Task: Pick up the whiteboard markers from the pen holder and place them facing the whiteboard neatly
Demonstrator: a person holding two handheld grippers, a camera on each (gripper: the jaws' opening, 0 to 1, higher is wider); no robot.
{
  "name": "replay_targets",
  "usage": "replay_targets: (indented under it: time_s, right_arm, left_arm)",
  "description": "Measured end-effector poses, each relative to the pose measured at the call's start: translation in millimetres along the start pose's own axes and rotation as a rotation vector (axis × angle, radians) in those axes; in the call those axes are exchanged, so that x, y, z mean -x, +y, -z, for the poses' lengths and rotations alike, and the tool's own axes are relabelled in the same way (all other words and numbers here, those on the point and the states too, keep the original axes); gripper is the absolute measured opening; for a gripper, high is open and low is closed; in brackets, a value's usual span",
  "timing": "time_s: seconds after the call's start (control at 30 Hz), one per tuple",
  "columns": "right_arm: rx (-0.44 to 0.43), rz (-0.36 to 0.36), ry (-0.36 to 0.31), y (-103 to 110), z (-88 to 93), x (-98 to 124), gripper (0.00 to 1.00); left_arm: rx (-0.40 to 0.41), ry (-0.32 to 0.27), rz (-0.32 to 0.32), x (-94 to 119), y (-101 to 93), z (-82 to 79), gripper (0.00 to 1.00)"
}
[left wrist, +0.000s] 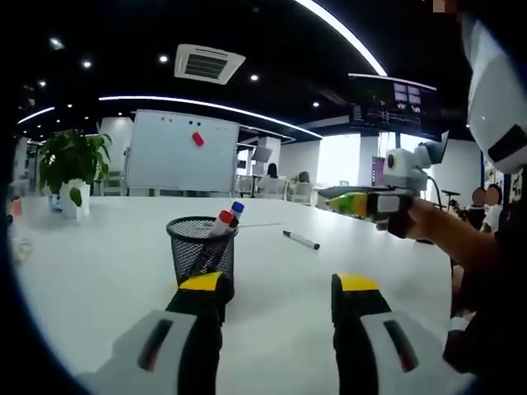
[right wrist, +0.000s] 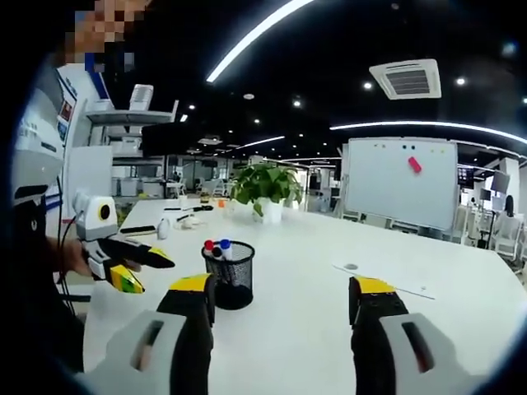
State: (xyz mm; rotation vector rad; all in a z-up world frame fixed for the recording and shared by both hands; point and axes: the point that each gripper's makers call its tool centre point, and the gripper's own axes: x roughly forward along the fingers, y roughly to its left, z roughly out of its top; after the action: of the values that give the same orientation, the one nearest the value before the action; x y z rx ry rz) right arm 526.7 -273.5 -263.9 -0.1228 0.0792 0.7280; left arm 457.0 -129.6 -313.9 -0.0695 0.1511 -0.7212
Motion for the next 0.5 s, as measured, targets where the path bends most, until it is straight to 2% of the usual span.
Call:
replay_targets:
  time_s: [0.5]
  right_arm:
    - [0.015, -0.013, -0.002, 3.8, -3.5, -13.1, 0.65]
  left_arm:
    - [-0.006, -0.011, -0.001, -2.8, 3.2, -5.1, 0.53]
